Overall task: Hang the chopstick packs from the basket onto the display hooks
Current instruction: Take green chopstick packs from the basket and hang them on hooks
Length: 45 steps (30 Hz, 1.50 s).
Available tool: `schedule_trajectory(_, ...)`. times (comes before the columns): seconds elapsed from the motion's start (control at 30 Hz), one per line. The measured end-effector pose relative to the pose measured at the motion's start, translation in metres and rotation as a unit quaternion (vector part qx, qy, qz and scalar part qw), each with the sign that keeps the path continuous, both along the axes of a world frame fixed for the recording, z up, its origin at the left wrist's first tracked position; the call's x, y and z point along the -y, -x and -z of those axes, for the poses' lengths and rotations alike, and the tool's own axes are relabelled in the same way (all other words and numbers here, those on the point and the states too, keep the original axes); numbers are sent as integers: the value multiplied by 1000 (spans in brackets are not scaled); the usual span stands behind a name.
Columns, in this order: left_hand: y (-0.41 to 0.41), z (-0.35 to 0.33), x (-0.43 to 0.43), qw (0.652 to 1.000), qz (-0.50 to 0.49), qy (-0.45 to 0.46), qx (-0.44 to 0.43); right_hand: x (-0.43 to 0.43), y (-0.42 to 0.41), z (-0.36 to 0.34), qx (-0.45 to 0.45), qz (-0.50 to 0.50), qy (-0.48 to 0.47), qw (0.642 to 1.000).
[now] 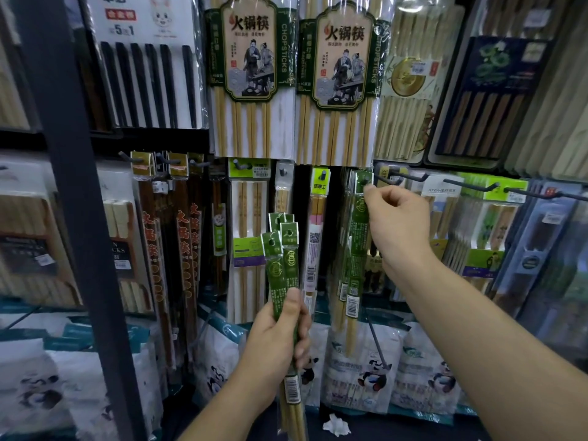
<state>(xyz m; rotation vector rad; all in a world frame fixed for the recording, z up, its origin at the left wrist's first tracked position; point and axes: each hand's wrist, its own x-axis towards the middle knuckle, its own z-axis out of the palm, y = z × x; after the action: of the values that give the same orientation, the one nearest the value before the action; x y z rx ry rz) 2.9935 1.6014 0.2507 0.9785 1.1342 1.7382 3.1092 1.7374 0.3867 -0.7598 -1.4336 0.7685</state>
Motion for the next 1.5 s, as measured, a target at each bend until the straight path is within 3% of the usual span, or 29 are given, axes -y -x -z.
schedule_trajectory(0.2, 5, 3, -2, 993, 47, -34, 105, -2, -1, 11, -4, 29, 21, 999)
schedule_trajectory(0.3, 5, 4, -3, 995, 30, -46, 80, 11, -3, 14, 6, 28, 27, 999)
schedule_trajectory(0.53, 1, 3, 2, 998, 15, -44, 32, 52, 7, 33, 141, -161, 48, 976)
schedule_trajectory(0.7, 0, 0, 4, 999, 11, -44, 12, 55, 13, 41, 162, -172, 56, 970)
schedule_trajectory(0.87, 0, 1, 2, 999, -22, -22, 20, 53, 9, 34, 55, -186, 125, 973)
schedule_trajectory(1.03, 3, 6, -1, 995, -78, -13, -65, 41, -3, 6, -48, -121, 138, 982)
schedule_trajectory(1.3, 3, 4, 1, 999, -3, -34, -19, 24, -5, -10, -38, -33, 47, 998)
schedule_trajectory(1.5, 4, 4, 0, 999, 6, -30, 16, 20, -5, -7, -37, -23, 56, 997)
